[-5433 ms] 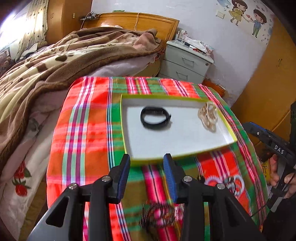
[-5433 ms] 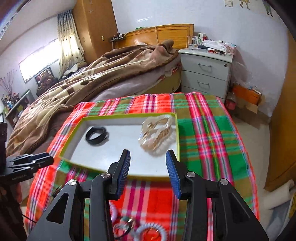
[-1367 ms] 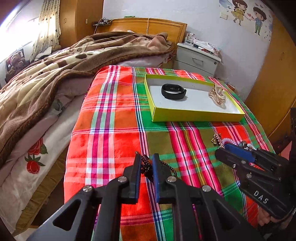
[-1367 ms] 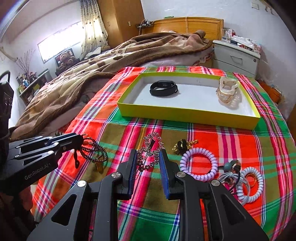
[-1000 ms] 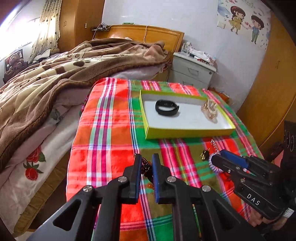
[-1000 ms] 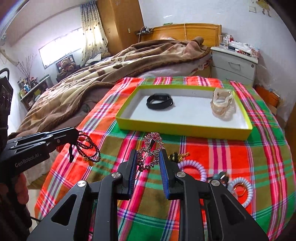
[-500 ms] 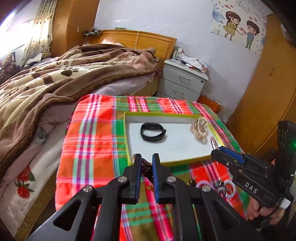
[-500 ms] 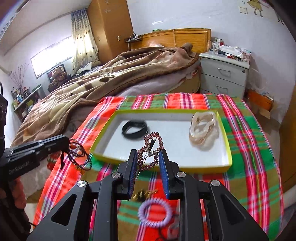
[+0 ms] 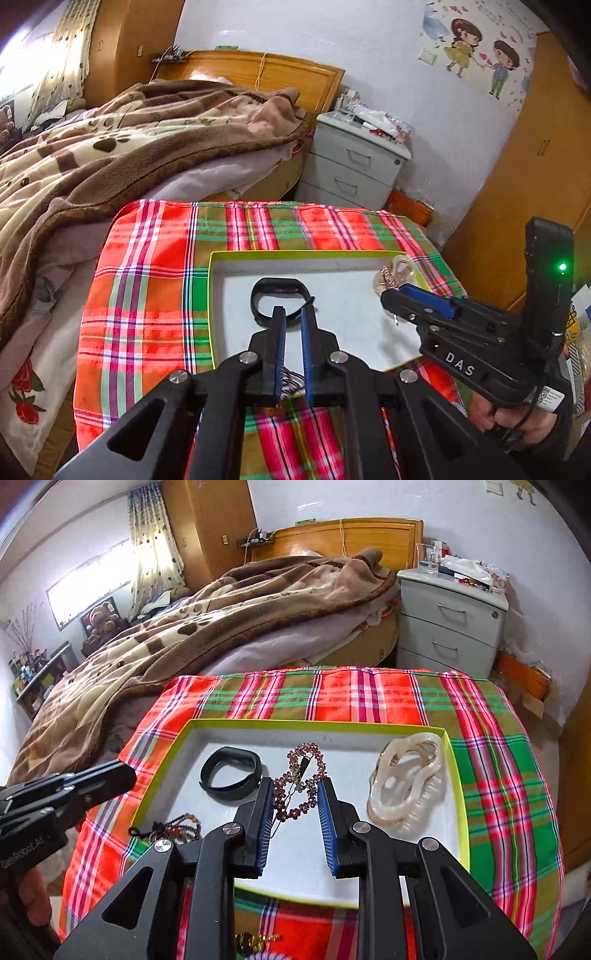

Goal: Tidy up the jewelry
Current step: 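Drop the hairpin into the box with the right tool while the left tool carries the bracelets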

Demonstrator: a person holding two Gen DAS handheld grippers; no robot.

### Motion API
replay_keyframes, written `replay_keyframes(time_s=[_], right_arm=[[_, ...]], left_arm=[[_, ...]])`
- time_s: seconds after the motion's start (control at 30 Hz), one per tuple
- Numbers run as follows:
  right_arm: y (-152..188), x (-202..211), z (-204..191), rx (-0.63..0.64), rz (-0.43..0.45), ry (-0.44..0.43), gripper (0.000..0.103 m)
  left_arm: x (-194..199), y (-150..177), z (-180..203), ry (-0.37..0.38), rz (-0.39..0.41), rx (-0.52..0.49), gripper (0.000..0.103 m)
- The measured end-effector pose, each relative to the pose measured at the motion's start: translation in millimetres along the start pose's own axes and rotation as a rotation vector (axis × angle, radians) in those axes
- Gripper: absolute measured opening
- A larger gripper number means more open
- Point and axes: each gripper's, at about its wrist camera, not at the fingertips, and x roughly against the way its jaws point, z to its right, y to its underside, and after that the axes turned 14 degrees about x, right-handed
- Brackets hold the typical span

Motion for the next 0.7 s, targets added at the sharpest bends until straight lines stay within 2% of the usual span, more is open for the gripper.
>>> replay_keyframes(time_s=[0.3,0.47,0.7], right_arm=[[-5,-25,0,0.032,-0.053,-0.025,0.025],[-12,-44,0,0.063,-0.097,-0.015,0.025],[-13,-65,1,0.085,-0.152,-0.022,0.025]], left_arm=[[-8,6,-19,-0.031,-0.05,-0.011,0.009],[-12,16,-18,-0.005,-0.106,-0.045,0.009],[-26,25,-13,-0.022,-0.172,-0.076,0.009]])
